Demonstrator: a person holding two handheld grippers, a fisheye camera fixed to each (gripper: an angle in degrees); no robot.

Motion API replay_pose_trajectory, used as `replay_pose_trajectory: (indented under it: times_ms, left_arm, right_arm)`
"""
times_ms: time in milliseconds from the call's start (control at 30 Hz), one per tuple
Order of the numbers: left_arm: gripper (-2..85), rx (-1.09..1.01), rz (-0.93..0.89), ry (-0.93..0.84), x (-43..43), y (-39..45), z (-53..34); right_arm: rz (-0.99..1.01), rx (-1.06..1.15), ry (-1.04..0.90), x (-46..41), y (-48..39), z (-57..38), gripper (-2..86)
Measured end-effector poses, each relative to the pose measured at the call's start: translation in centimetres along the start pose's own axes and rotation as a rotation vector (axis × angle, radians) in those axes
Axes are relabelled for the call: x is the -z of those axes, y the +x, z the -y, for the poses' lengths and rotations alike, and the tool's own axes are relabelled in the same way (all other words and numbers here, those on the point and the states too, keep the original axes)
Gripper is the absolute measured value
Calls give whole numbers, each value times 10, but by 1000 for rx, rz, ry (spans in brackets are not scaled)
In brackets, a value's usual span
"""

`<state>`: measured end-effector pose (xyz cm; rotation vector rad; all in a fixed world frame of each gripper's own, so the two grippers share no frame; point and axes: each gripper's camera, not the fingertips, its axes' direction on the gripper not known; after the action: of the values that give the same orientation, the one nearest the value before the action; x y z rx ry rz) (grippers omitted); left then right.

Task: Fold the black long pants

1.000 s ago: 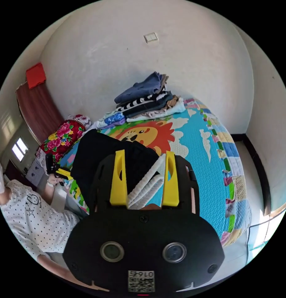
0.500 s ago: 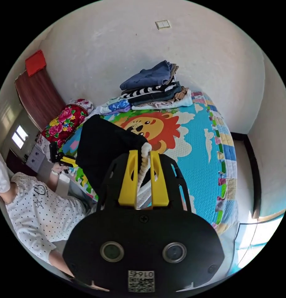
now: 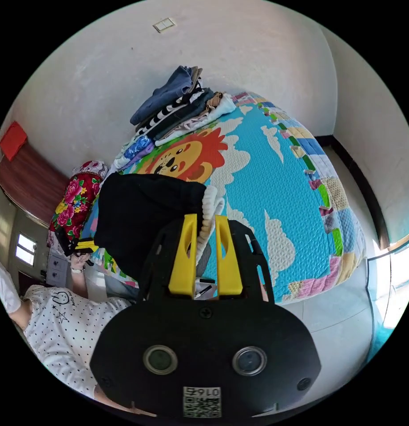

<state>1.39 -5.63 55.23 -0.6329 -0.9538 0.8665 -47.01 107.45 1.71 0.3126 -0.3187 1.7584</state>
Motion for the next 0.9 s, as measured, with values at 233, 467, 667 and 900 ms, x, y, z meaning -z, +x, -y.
replay_pose_trajectory:
  times_ms: [233,467,667,900]
  left_arm:
    - [-9,7,-5,-8,-6,-2,-11]
    - [-9,-3,22,15,-7,6,-24]
    - [-9,-23,81,27,-35,29,-16]
    - [-8,-203,253,0,-95,90,-5]
  right_arm:
    - [74,-32,-79,-2,-10,7,126]
    - [76,-28,-37,-15,-39,63,60]
    - [-260,127,-39,-17,-105,149,43]
    - [-591,197,16,-4,-156,202,53]
